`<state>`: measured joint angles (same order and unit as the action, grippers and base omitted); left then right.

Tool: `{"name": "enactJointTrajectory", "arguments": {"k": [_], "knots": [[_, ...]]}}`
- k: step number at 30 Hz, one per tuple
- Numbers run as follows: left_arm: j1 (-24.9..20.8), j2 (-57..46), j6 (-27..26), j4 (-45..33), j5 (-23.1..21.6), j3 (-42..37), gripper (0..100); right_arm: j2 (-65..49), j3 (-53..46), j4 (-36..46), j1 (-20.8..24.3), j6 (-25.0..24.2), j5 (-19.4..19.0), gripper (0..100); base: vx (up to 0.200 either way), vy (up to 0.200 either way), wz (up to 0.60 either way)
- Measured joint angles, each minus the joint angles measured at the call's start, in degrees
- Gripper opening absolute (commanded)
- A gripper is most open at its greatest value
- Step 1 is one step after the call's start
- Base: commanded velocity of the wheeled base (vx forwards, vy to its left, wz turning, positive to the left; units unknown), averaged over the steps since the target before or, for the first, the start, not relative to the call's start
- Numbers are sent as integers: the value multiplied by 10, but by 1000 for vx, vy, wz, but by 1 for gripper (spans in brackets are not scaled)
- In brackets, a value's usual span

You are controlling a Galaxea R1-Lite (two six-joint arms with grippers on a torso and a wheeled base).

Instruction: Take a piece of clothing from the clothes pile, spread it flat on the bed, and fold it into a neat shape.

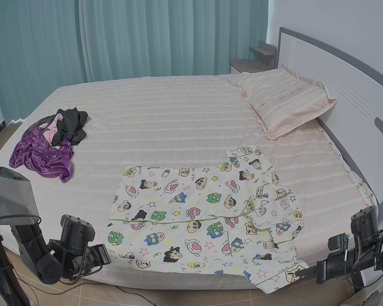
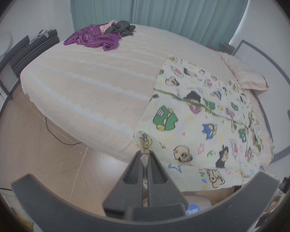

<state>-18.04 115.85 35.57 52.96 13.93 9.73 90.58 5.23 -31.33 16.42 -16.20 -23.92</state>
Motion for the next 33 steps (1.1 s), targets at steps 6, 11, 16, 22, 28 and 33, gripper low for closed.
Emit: {"name": "enactJointTrajectory", "arguments": {"k": [6, 11, 16, 22, 28, 33], "knots": [[12, -1, 46, -1, -1, 39, 0, -5, 49, 18, -22, -1, -1, 0, 0, 0, 0], [12, 13, 70, -3, -1, 85, 0, 20, 100, 22, -42, -2, -3, 0, 0, 0, 0], [16, 35, 74, -4, -3, 124, 0, 59, 140, 20, -57, -5, -4, 0, 0, 0, 0], [27, 57, 88, -27, -3, 178, 0, 102, 183, 16, -71, -19, -3, 0, 0, 0, 0], [35, 72, 120, -92, -10, 238, 0, 134, 217, -7, -81, -44, -1, 0, 0, 0, 0], [41, 96, 133, -108, -23, 286, 0, 169, 251, -45, -85, -66, 2, 0, 0, 0, 0]]}}
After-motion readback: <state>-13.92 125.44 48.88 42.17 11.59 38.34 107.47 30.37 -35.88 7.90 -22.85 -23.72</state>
